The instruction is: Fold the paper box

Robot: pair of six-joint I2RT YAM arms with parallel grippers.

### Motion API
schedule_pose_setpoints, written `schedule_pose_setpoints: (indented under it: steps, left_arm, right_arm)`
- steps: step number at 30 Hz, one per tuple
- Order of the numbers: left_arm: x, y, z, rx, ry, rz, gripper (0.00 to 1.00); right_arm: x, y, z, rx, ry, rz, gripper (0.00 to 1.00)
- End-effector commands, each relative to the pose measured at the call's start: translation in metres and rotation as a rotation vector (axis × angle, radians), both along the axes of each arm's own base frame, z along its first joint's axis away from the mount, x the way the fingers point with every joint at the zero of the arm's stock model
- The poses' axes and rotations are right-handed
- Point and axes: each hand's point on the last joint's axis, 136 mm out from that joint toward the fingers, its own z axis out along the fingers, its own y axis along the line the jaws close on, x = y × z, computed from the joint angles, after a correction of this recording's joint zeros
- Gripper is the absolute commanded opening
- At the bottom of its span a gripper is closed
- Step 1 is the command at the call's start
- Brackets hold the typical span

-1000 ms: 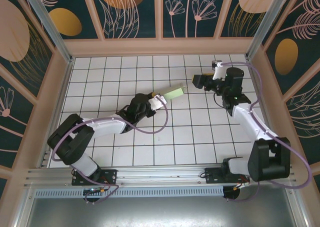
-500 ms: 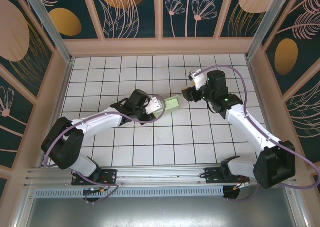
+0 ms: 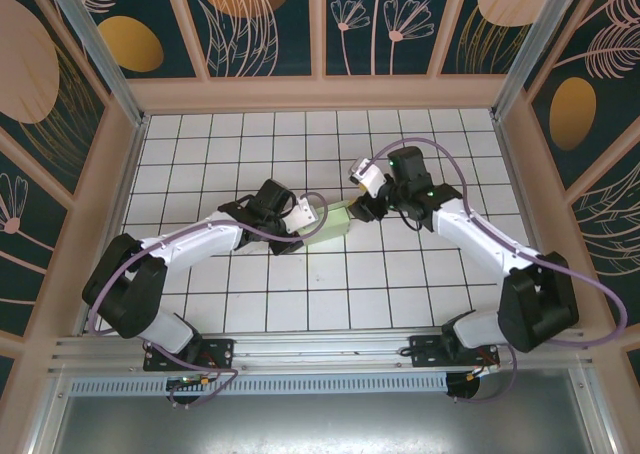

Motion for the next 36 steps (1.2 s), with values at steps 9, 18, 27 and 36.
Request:
schedule_pose_setpoints:
  steps: [9,18,27,36]
  left_arm:
    - [-0.015,0.008,-0.028,0.046,0.094,-0.025,0.38]
    - [-0.015,0.007,-0.029,0.044,0.099,-0.026,0.38]
    - [-0.005,0.002,-0.024,0.029,0.085,0.013,0.40]
    - [0.010,-0.007,-0.020,0.008,0.095,0.080,0.41]
  right_arm:
    - [-0.002,0.013,-0.002,-0.012,0.034,0.093,0.35]
    - [-0.006,0.013,-0.018,-0.050,0.137,0.131,0.05]
    - [0.010,0.013,-0.007,0.003,0.127,-0.020,0.00]
    - [0.033,0.006,-0.007,0.127,0.152,-0.354,0.00]
